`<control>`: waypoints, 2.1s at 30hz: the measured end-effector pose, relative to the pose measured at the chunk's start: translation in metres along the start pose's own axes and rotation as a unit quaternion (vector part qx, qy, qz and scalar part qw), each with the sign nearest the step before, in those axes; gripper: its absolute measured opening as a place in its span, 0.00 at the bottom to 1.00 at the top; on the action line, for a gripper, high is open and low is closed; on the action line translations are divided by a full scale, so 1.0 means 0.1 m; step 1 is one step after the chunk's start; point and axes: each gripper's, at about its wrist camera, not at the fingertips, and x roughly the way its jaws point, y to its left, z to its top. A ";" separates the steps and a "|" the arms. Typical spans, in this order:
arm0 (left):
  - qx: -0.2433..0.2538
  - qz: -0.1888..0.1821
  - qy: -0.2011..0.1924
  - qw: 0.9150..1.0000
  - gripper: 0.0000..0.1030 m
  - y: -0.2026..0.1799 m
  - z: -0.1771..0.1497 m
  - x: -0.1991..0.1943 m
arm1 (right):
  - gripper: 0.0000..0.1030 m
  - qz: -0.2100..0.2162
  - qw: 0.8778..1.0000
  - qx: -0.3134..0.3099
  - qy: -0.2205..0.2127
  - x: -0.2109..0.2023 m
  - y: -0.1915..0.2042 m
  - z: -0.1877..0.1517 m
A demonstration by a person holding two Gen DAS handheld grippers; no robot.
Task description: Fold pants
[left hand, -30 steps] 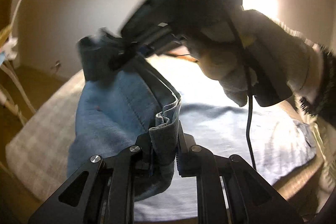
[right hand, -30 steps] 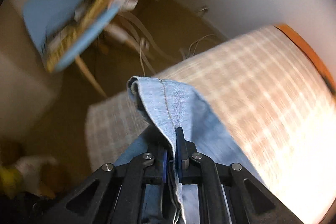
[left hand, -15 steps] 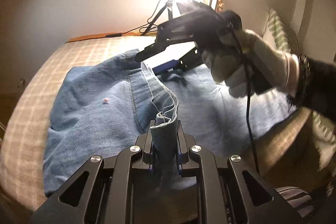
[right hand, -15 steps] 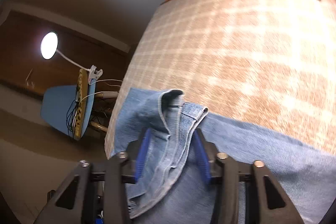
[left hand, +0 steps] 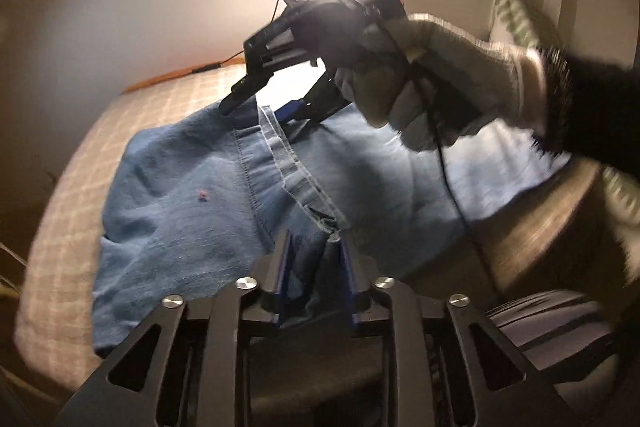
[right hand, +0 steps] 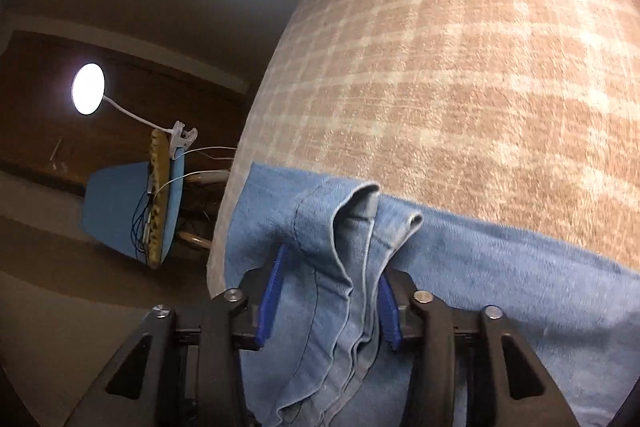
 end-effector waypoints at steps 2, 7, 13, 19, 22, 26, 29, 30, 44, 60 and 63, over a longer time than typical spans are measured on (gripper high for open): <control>0.012 0.013 0.004 1.000 0.29 -0.05 0.00 0.06 | 0.53 0.004 1.000 0.004 -0.001 -0.05 -0.09 -0.02; 0.023 0.033 0.004 0.999 0.32 -0.09 0.02 0.23 | 0.52 -0.013 1.000 -0.006 0.004 -0.04 -0.12 0.01; -0.011 0.000 -0.004 1.000 0.13 -0.03 0.12 0.11 | 0.12 -0.068 0.997 -0.038 -0.006 0.01 0.07 0.05; -0.034 -0.043 -0.035 0.998 0.11 -0.15 0.37 -0.14 | 0.05 -0.054 0.995 -0.058 -0.061 -0.46 0.27 0.08; -0.026 -0.073 -0.042 0.996 0.08 -0.34 0.50 -0.13 | 0.04 -0.058 0.992 -0.068 -0.084 -0.75 0.32 0.06; 0.011 -0.106 -0.037 0.994 0.06 -0.61 0.67 0.00 | 0.04 -0.072 0.989 -0.068 -0.108 -1.13 0.24 0.02; 0.026 -0.125 -0.022 0.992 0.06 -0.80 0.75 0.16 | 0.04 -0.090 0.987 -0.056 -0.120 -1.35 0.04 -0.02; 0.025 -0.127 -0.021 0.991 0.06 -0.84 0.77 0.17 | 0.04 -0.096 0.987 -0.047 -0.122 -1.40 -0.07 -0.05; 0.014 -0.049 0.013 0.999 0.23 -0.42 1.02 -0.31 | 0.04 -0.079 0.990 -0.027 -0.111 -1.32 -0.42 -0.11; 0.149 -0.068 0.132 0.978 0.56 -1.27 0.74 0.85 | 0.05 -0.061 0.994 -0.003 -0.086 -1.19 -0.81 0.02; 0.153 -0.045 0.135 0.978 0.56 -1.19 0.72 0.98 | 0.05 -0.058 0.995 -0.006 -0.084 -1.19 -0.80 0.04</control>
